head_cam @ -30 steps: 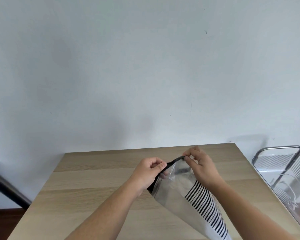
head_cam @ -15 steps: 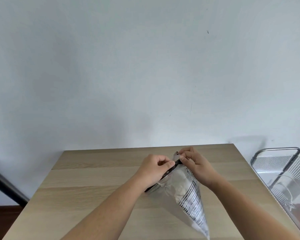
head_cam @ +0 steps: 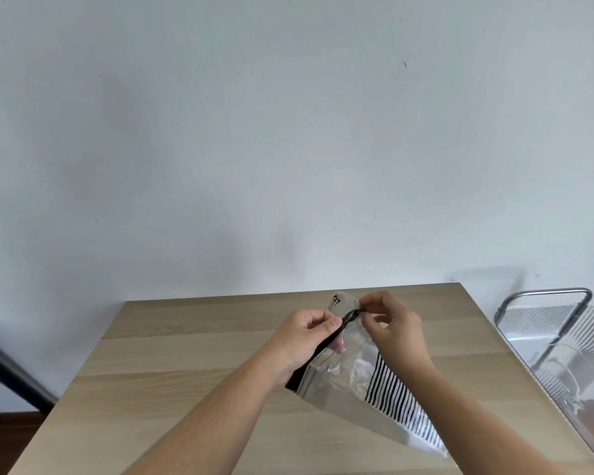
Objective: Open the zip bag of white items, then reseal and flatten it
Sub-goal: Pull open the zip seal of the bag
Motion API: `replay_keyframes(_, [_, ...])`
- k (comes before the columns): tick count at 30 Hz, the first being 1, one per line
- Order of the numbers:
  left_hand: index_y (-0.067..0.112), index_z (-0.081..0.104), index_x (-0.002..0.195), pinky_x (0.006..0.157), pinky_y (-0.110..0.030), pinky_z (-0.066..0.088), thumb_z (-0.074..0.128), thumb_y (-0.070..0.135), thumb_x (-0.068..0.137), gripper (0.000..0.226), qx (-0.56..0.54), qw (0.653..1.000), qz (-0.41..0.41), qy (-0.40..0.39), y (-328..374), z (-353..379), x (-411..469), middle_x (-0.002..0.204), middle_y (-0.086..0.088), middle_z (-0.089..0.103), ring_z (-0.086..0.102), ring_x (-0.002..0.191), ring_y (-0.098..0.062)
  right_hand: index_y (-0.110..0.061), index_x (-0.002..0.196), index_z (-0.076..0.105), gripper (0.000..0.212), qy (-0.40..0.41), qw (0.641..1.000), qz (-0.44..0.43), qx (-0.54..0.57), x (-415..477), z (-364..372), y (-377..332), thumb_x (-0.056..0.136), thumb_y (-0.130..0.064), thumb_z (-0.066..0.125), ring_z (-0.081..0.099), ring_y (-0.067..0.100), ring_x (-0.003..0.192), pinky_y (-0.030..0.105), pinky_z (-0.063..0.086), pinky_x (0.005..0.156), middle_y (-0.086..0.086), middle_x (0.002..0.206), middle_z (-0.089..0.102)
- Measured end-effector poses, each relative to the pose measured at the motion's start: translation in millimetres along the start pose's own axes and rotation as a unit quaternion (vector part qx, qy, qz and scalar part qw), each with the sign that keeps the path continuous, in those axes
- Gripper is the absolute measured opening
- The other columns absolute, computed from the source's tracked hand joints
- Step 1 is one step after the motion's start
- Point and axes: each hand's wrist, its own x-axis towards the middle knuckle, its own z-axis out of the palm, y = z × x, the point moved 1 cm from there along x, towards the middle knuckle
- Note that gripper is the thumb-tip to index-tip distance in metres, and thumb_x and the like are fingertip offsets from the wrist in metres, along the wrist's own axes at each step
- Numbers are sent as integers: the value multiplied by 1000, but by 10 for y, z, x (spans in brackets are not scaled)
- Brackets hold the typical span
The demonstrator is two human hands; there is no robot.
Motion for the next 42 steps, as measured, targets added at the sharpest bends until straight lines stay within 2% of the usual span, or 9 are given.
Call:
replay_keyframes(7, [21,63,65,52,-12,44,56,22,93,29,29,999,-18,34,-33,-108,-46,56,5,67,64,57,-9,-43,80,66,39,2,999,-41,-14,15,-130,-71,86,-5,61,63,0,83,15,48,73,-29,89,68])
replay_keyframes(12, [26,65,64,58,-30,50,57,24,92,29,57,997,-39,44,-109,-177,-23,56,5,64,60,59,-16,-36,75,64,33,-69,996,-38,-28,85,-208,-115,90,-8,57,56,-6,81,6,40,70,-11,84,66])
replay_keyframes(14, [27,65,64,61,-35,49,58,24,91,28,76,995,-40,53,-126,-197,-12,55,6,64,57,60,-18,-30,73,62,30,-137,990,-18,-32,130,-239,-152,93,-10,52,56,-1,76,16,43,72,-8,81,63])
replay_keyframes(18, [34,65,64,53,-20,44,56,31,91,28,127,988,-36,80,-122,-220,-33,54,11,62,54,54,-5,-24,71,60,29,-208,976,7,-59,169,-250,-189,96,-15,48,57,15,78,28,44,73,-5,77,60])
replay_keyframes(24, [25,69,69,47,-12,41,69,39,79,16,130,990,10,53,4,-26,-5,51,14,61,53,48,-3,-25,69,59,28,-191,978,-19,-76,108,-124,-237,95,-16,51,55,13,74,8,45,60,0,81,56])
replay_keyframes(28, [21,69,68,50,-18,40,68,24,83,16,110,991,17,74,-15,38,22,56,8,63,51,47,-4,-25,76,62,18,-171,981,-47,-73,42,-129,-221,87,-11,57,55,14,92,27,45,81,-6,88,59])
replay_keyframes(30, [21,68,65,47,-18,39,66,22,84,19,86,993,19,74,-3,24,1,57,5,64,52,48,-7,-33,78,59,23,-149,984,-66,-77,-1,-157,-196,79,-11,62,52,8,101,21,40,88,-11,95,59])
replay_keyframes(36, [18,70,67,55,-19,47,69,15,82,15,14,998,16,54,77,53,-41,60,3,67,57,53,-9,-34,78,51,36,-41,992,-86,-86,-22,-111,-152,74,-1,66,54,4,91,16,40,77,-12,91,59])
replay_keyframes(42, [6,69,75,52,-15,46,69,12,83,9,4,997,10,78,79,-42,-68,55,4,67,56,50,-9,-40,78,65,39,21,999,-28,2,-26,-170,-104,77,-1,69,65,12,82,19,47,69,-18,81,71])
